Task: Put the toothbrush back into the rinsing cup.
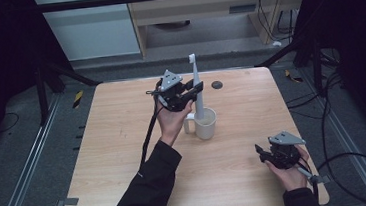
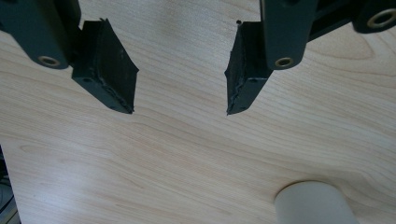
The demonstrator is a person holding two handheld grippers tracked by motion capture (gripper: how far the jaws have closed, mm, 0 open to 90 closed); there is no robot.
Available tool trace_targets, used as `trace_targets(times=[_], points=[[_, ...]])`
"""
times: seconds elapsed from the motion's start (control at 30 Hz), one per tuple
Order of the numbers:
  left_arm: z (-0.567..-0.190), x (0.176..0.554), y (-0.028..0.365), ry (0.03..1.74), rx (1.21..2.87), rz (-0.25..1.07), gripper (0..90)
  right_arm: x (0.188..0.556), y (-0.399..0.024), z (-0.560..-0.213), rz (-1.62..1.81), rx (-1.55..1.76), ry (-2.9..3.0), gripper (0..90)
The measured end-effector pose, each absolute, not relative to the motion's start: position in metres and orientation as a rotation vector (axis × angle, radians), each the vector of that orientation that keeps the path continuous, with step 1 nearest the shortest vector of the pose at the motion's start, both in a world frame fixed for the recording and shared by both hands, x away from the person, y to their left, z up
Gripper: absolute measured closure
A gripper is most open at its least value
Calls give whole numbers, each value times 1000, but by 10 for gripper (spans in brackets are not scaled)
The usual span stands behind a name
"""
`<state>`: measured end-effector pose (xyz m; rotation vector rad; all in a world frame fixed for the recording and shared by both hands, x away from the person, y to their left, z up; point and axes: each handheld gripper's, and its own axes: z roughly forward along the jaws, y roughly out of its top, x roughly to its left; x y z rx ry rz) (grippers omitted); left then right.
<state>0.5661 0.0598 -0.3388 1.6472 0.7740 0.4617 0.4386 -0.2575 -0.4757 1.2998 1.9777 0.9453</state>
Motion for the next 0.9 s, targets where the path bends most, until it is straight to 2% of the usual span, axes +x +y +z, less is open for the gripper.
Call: trace_targets(times=[0.9], points=[[-384, 578, 46, 809, 1777, 423, 674, 439, -257, -476, 934, 1303, 1984, 433]])
